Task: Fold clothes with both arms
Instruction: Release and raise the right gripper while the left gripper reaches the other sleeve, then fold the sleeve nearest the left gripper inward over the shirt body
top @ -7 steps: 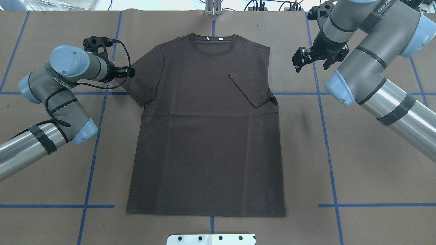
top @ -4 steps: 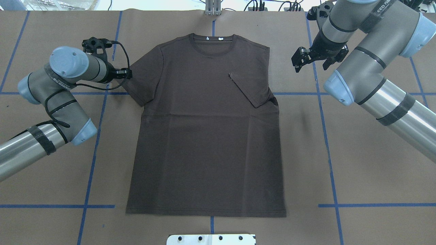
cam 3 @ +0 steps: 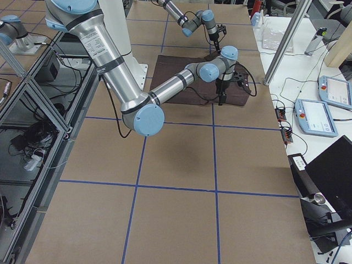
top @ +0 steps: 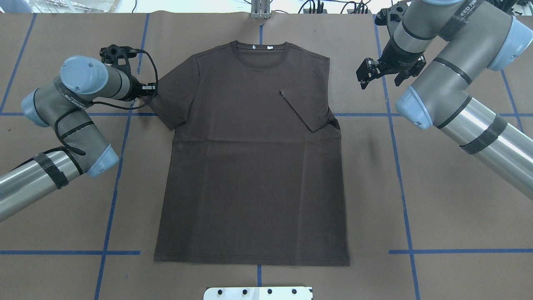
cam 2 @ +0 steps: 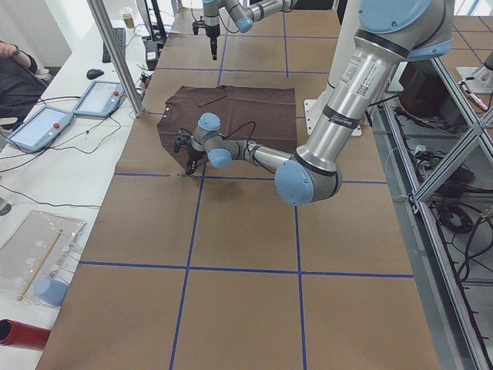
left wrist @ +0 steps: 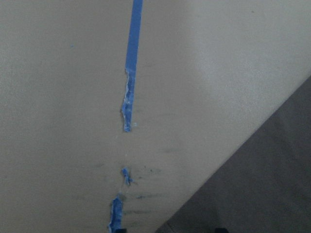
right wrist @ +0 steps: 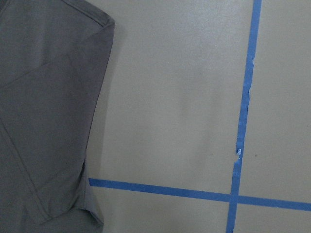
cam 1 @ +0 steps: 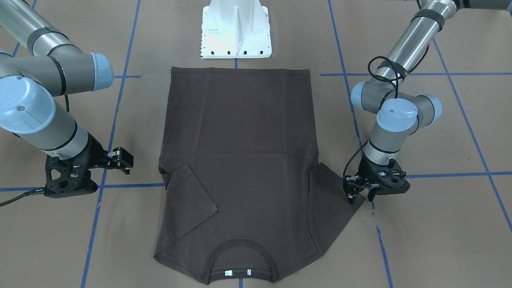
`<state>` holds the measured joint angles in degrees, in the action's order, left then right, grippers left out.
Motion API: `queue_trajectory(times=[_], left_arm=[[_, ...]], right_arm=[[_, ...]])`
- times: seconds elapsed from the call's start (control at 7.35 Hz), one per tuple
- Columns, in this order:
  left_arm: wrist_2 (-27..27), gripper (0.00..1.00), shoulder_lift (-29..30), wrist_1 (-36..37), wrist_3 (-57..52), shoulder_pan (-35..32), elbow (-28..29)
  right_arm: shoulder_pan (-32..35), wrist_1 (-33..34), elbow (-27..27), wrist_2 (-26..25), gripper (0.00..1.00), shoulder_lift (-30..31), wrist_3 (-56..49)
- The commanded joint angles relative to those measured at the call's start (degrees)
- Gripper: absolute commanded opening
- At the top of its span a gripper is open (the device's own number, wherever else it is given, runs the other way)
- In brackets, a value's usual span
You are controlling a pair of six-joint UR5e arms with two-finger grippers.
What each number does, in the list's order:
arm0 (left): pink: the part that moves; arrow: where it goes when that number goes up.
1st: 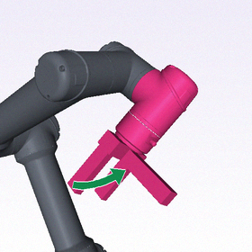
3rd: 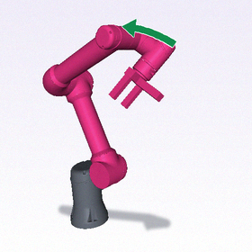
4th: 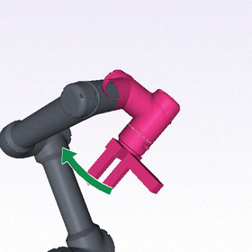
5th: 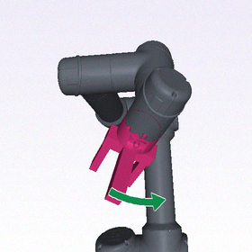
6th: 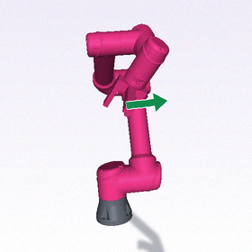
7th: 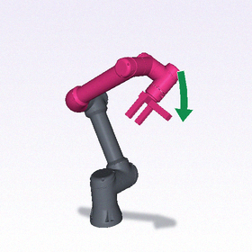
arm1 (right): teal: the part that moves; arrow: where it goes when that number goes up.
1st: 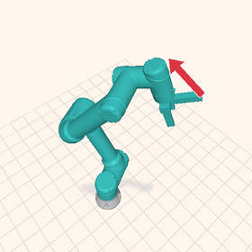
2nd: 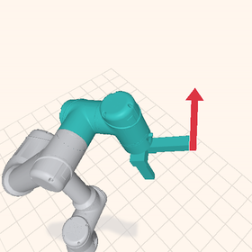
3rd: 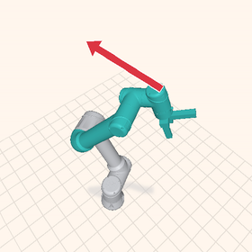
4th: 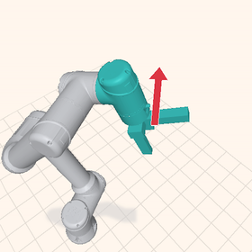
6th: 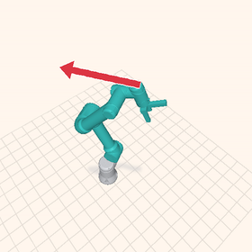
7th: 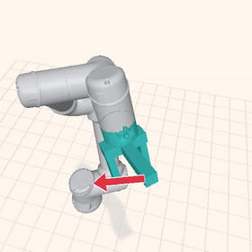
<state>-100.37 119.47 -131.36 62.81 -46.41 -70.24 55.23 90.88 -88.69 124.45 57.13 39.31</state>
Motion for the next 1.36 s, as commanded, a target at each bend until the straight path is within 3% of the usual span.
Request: queue_trajectory(times=[0.0, 0.27, 0.68, 0.82, 1.22], left_arm=[[-0.1, 0.00, 0.2, 0.5, 0.0, 0.2, -0.4], [-0.3, 0.00, 0.7, 1.7, 0.1, 0.1, -1.2], [-0.3, 0.00, 10.7, 20.5, 1.2, -0.1, -5.3], [-0.4, 0.00, 13.5, 21.8, 5.2, 0.1, -5.2], [-0.1, 0.00, 20.7, 19.7, 14.3, 4.7, 3.3]], right_arm=[[0.1, 0.0, 0.0, 0.0, 1.00, 0.0, 0.0], [0.0, 0.0, 0.0, 0.0, 1.00, 0.0, 0.0], [-0.1, -0.1, 0.0, 0.0, 1.00, -0.1, 0.1], [-0.1, -0.1, -0.1, 0.1, 1.00, -0.1, 0.2], [-0.1, -0.1, -0.2, 0.0, 1.00, 0.2, 0.2]])
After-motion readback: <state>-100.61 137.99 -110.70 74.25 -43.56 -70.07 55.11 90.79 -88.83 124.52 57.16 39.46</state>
